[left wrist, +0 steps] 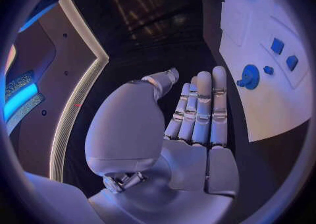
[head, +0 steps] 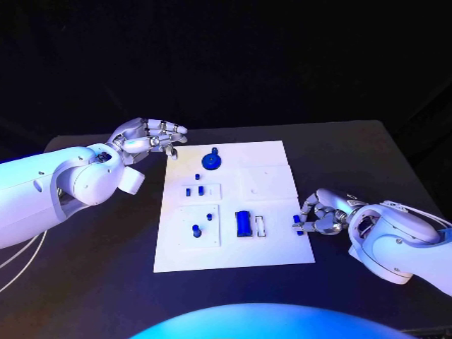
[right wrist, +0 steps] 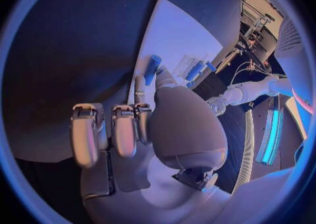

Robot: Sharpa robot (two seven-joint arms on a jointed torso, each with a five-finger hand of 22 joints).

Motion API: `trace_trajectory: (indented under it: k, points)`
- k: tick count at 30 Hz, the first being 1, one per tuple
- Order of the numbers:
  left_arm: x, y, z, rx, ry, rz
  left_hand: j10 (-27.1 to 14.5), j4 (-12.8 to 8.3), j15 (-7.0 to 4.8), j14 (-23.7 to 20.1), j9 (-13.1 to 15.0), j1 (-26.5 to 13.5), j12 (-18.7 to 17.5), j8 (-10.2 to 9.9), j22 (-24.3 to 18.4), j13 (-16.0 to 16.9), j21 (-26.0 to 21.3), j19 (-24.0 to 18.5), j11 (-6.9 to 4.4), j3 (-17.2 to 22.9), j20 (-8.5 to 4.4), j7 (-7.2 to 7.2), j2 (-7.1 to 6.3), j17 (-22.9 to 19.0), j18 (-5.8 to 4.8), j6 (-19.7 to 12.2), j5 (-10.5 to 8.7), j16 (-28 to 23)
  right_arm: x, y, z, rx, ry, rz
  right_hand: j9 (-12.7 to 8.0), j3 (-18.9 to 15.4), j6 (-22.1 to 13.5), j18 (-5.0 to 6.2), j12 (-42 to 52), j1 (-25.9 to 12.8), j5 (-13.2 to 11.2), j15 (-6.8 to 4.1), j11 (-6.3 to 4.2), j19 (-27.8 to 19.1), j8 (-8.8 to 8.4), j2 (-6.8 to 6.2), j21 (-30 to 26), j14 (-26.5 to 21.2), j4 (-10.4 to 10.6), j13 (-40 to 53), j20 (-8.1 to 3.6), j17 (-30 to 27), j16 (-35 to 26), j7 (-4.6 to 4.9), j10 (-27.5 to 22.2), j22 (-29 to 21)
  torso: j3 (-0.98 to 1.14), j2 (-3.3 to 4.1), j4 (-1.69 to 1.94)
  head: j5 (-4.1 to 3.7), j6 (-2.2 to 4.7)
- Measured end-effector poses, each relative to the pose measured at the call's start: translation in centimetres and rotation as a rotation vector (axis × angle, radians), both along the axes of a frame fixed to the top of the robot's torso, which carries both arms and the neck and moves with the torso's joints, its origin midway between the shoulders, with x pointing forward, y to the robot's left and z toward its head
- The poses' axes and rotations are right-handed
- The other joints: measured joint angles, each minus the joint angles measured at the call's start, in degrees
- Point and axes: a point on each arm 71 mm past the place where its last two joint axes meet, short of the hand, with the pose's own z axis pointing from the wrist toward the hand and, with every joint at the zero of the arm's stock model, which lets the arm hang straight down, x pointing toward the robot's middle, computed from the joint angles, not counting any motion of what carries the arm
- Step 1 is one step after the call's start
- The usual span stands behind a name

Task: Assemble the parts on the task board

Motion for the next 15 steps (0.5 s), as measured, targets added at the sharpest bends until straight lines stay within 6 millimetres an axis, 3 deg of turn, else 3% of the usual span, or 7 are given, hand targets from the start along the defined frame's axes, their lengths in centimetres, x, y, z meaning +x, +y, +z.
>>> trace_trajectory:
  k: [4, 7, 11, 13, 15]
  points:
    - [0.0, 0.0, 0.0, 0.0, 0.0, 0.0, 0.0, 0.0, 0.0, 0.0, -0.1, 0.0, 0.0, 0.0, -0.2, 0.0, -0.3, 0.0, 0.0, 0.0, 0.0, 0.0, 0.0, 0.0, 0.0, 0.0, 0.0, 0.0, 0.1, 0.1, 0.0, -0.017, -0.002, 0.01, -0.2, 0.1, 0.5, 0.0, 0.0, 1.9, -1.2, 0.0, 0.0, 0.0, 0.02, -0.57, 0.2, 0.0, -0.1, 0.0, 0.0, 0.0, 0.0, -0.03, 0.0, 0.0, -0.01, 0.0, -0.04, 0.04, -0.05]
    - [0.0, 0.0, 0.0, 0.0, 0.001, 0.0, 0.0, 0.0, 0.0, 0.0, -0.1, 0.0, 0.0, 0.0, -0.2, 0.0, -0.3, 0.0, 0.0, 0.0, 0.0, 0.0, 0.0, 0.0, 0.0, 0.0, 0.0, 0.0, 0.2, 0.4, -0.1, -0.032, -0.008, 0.021, -0.2, 1.3, 0.7, 0.0, 0.0, 2.9, -3.5, 0.0, 0.0, 0.0, -0.14, -1.01, 0.2, 0.0, 0.0, 0.0, 0.0, 0.0, 0.0, -0.04, 0.0, 0.0, -0.01, -0.02, -0.04, 0.05, -0.08]
    - [0.0, 0.1, 0.0, 0.001, 0.001, 0.001, 0.0, 0.0, 0.0, 0.0, -0.1, 0.0, 0.0, 0.0, -0.2, 0.0, -0.3, 0.0, 0.0, 0.0, 0.0, 0.0, 0.0, 0.0, 0.0, 0.0, 0.0, 0.0, 0.2, 0.7, -0.2, -0.052, -0.023, 0.036, 0.1, 2.3, 1.2, 0.0, 0.0, 4.0, -3.7, 0.0, 0.0, 0.0, -0.23, -1.83, 0.2, 0.0, -0.1, 0.0, 0.0, 0.0, 0.0, 0.02, 0.0, 0.0, 0.03, -0.02, -0.04, 0.18, -0.18]
    - [0.0, 0.1, 0.0, 0.001, 0.001, 0.002, 0.0, 0.0, 0.0, 0.0, -0.1, 0.0, 0.0, 0.0, -0.2, 0.0, -0.3, 0.0, 0.0, 0.0, 0.0, 0.0, 0.0, 0.0, 0.0, 0.0, 0.0, 0.0, 0.2, 1.0, -0.3, -0.06, -0.032, 0.046, 4.8, 3.3, 1.2, 0.0, 0.0, 5.3, -3.2, 0.0, 0.0, 0.0, -0.49, -2.23, 0.2, 0.0, -0.1, 0.0, 0.0, 0.0, 0.0, -0.01, 0.0, 0.0, 0.05, -0.02, -0.04, 0.21, -0.2]
    - [0.0, 0.2, 0.0, 0.001, 0.001, 0.003, 0.0, 0.0, 0.0, 0.0, -0.1, 0.0, 0.0, 0.0, -0.2, 0.0, -0.3, 0.0, 0.0, 0.0, 0.0, 0.0, 0.0, 0.0, 0.0, 0.0, 0.0, 0.0, 0.2, 1.2, -0.3, -0.066, -0.038, 0.054, 5.7, 4.2, 1.2, 0.0, 0.0, 6.2, -1.7, 0.0, 0.0, 0.0, -0.68, -2.49, 0.2, 0.0, -0.1, 0.0, 0.0, 0.0, 0.0, -0.01, 0.0, 0.0, 0.06, -0.02, -0.04, 0.24, -0.21]
